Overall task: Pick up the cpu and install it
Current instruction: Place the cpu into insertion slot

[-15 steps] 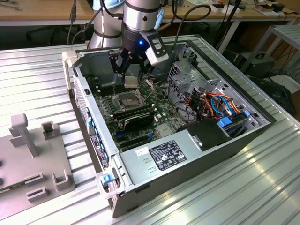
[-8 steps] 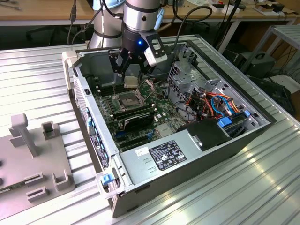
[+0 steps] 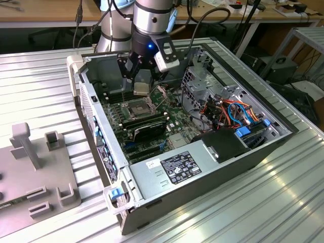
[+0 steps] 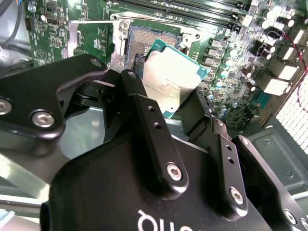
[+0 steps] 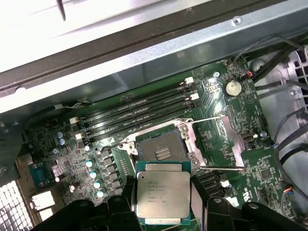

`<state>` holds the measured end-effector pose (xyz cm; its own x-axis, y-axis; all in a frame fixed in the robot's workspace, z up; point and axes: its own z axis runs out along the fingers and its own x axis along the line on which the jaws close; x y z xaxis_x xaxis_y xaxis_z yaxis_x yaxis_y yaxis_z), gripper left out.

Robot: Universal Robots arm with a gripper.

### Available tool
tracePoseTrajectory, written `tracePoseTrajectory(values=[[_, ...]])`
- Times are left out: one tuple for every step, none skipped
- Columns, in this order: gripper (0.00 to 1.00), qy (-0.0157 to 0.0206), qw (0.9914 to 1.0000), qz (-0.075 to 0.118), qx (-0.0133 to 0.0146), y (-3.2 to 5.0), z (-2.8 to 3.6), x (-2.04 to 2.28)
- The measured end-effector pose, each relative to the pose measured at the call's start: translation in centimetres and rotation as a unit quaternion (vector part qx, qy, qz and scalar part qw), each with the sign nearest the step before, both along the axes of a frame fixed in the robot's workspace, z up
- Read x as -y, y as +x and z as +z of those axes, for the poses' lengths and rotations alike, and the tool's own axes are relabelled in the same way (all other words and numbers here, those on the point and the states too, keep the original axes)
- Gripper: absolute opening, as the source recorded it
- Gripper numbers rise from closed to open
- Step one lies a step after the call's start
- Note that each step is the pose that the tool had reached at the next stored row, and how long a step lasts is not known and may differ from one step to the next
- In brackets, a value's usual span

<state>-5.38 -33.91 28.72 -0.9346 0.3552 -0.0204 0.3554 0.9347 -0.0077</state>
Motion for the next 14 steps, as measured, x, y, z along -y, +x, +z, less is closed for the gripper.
tracePoseTrajectory(values=[[0.55, 0.0000, 0.99997, -0.007, 0.0000, 0.00, -0.01, 0.00], [0.55, 0.0000, 0.99985, -0.017, 0.0000, 0.00, -0.02, 0.00], [0.55, 0.0000, 0.99983, -0.018, 0.0000, 0.00, -0.02, 0.00], [0.55, 0.0000, 0.99983, -0.018, 0.0000, 0.00, -0.02, 0.00], [0.55, 0.0000, 0.99983, -0.018, 0.0000, 0.00, -0.02, 0.00], [0.55, 0.0000, 0.99983, -0.019, 0.0000, 0.00, -0.02, 0.00], [0.55, 0.0000, 0.99983, -0.019, 0.0000, 0.01, -0.02, 0.00], [0.55, 0.0000, 0.99982, -0.019, 0.0000, 0.00, -0.02, 0.00], [0.55, 0.0000, 0.99977, -0.022, 0.0000, 0.00, -0.02, 0.00], [0.55, 0.0000, 0.99963, -0.027, 0.0000, 0.00, -0.02, 0.00], [0.55, 0.0000, 0.99933, -0.037, 0.0000, 0.00, -0.03, 0.00], [0.55, 0.0000, 0.99901, -0.044, 0.0000, 0.00, -0.03, 0.00], [0.55, 0.0000, 0.99859, -0.053, 0.0000, 0.00, -0.04, 0.00], [0.55, 0.0000, 0.99853, -0.054, 0.0000, 0.00, -0.04, 0.00]])
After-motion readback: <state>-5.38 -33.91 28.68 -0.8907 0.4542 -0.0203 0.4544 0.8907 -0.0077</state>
